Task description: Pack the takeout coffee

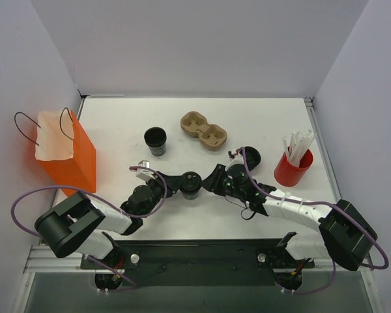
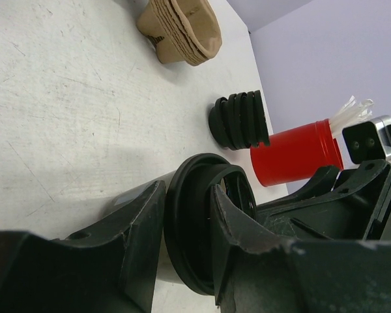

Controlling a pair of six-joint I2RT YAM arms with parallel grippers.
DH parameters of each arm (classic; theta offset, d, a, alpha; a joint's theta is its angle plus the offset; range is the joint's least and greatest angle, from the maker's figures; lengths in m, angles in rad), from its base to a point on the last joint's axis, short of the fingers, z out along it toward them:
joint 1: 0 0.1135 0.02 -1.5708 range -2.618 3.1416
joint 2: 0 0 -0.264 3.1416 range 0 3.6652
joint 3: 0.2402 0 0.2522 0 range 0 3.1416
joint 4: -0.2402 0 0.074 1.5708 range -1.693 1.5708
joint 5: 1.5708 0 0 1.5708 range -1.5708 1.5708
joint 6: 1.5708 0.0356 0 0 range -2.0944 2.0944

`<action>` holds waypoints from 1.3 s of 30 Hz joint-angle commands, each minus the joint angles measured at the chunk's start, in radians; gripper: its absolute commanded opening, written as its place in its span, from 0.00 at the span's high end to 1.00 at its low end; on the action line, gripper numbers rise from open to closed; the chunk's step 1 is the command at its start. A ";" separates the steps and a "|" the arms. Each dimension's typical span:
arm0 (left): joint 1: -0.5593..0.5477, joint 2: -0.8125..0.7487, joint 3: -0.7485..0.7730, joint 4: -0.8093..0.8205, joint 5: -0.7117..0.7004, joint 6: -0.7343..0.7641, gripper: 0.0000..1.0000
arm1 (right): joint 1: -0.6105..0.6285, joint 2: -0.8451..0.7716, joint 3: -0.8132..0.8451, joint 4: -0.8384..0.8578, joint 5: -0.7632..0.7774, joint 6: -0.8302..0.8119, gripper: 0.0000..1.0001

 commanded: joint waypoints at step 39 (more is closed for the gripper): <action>-0.044 0.061 -0.074 -0.609 0.043 0.097 0.63 | -0.221 0.214 0.169 0.088 -0.575 -0.102 0.61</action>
